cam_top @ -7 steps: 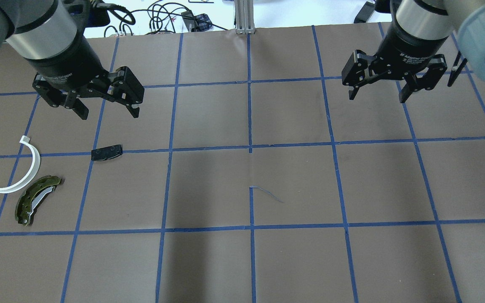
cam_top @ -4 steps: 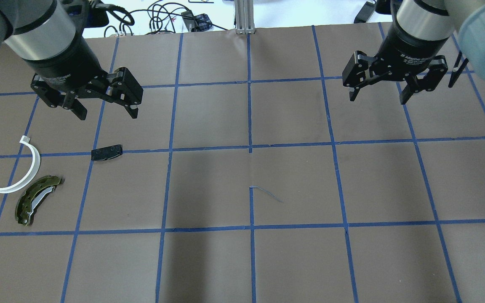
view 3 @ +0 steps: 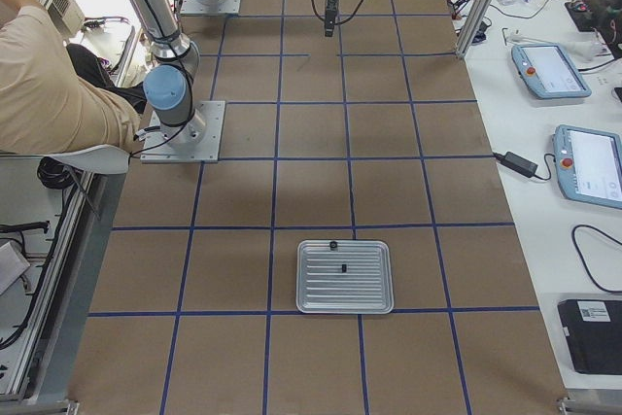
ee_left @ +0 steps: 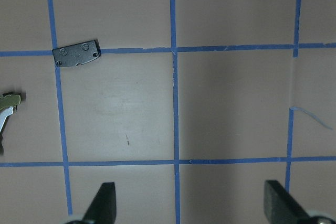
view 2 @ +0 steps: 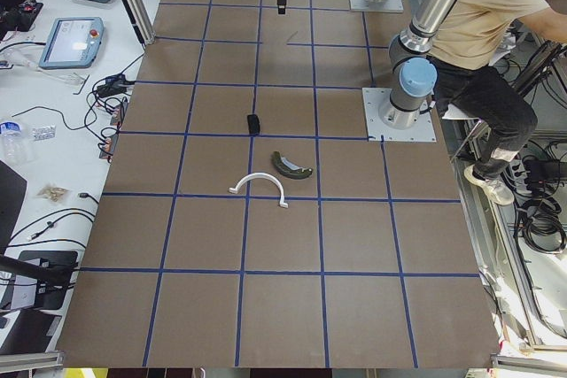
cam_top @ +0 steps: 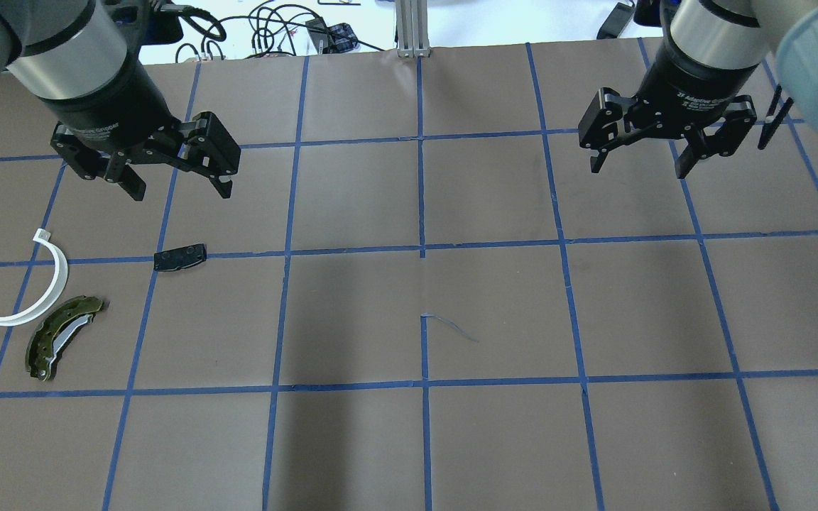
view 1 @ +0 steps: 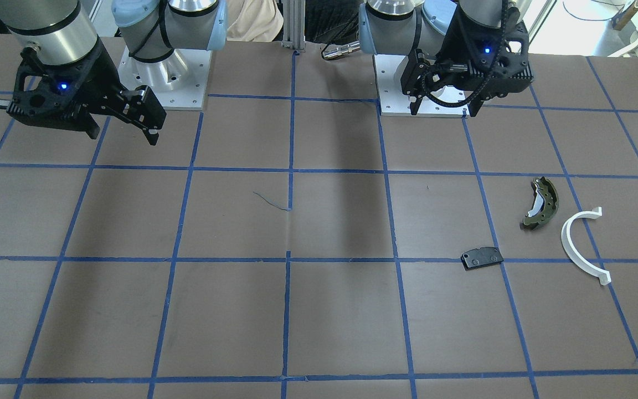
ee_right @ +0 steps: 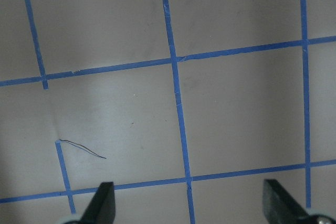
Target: Place bearing gear from tray to pile
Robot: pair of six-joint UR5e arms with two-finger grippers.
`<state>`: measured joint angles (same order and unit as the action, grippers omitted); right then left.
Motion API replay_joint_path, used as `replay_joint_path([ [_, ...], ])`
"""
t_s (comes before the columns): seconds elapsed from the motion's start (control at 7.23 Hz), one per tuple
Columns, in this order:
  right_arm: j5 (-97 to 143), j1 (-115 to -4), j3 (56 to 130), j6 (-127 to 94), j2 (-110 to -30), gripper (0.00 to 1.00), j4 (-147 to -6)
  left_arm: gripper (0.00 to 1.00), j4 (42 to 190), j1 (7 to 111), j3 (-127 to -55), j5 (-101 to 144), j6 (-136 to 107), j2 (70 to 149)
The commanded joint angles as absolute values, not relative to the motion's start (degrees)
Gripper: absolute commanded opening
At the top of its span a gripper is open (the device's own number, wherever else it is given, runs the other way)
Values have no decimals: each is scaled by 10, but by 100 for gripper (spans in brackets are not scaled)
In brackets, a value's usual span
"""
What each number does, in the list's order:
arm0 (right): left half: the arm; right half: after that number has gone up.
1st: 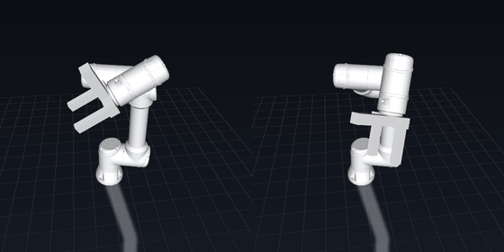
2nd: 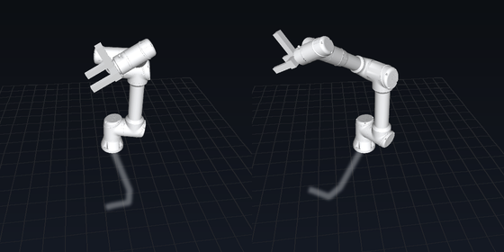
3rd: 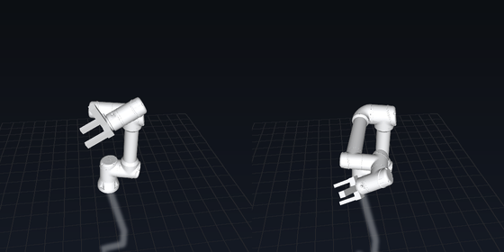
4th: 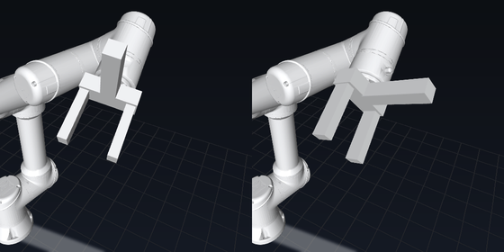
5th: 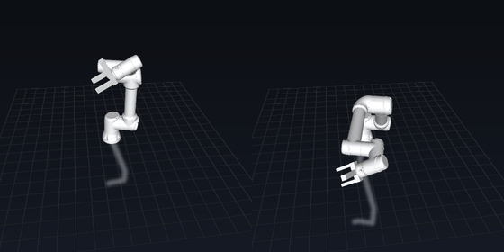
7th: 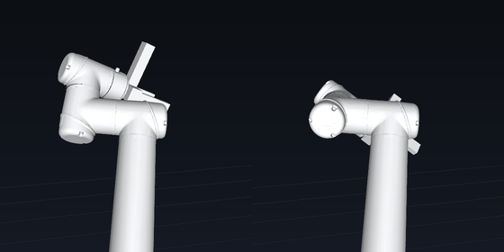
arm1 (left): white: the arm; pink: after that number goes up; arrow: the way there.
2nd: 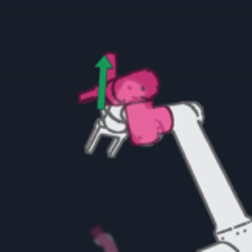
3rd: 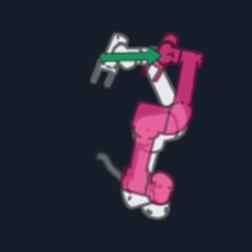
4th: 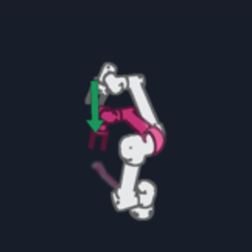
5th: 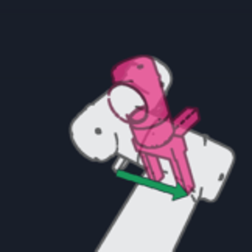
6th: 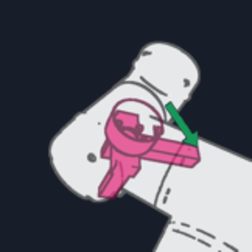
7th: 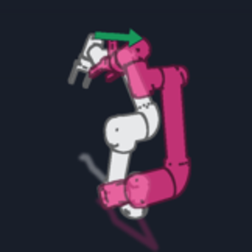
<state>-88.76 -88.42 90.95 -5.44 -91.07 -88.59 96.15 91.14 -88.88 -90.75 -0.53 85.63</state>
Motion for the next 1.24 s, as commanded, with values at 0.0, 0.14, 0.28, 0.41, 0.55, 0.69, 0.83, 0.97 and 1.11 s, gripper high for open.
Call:
replay_joint_path([
  [0.0, -889, -883, 910, -54, -911, 100, -886, 100, 963, 911, -889, -908, -5, 854],
  [0.14, -889, -877, 910, -54, -908, 100, -889, 100, 963, 911, -889, -908, -5, 854],
  [0.28, -909, -861, 910, -42, -906, 100, -890, 100, 963, 911, -889, -908, -5, 854],
  [0.41, -929, -824, 910, -40, -904, 100, -889, 100, 963, 911, -889, -909, -5, 854],
  [0.55, -931, -777, 910, -26, -904, 100, -890, 100, 963, 911, -887, -908, -5, 857],
  [0.69, -927, -741, 911, -25, -896, 100, -896, 100, 963, 911, -887, -909, -5, 856],
  [0.83, -929, -706, 904, -12, -876, 100, -919, 100, 966, 911, -888, -909, -4, 853],
  [0.97, -930, -683, 904, 73, -872, 100, -926, 100, 966, 911, -888, -909, -4, 853],
  [1.11, -929, -652, 907, 156, -865, 100, -928, 100, 967, 911, -887, -909, -4, 853],
])
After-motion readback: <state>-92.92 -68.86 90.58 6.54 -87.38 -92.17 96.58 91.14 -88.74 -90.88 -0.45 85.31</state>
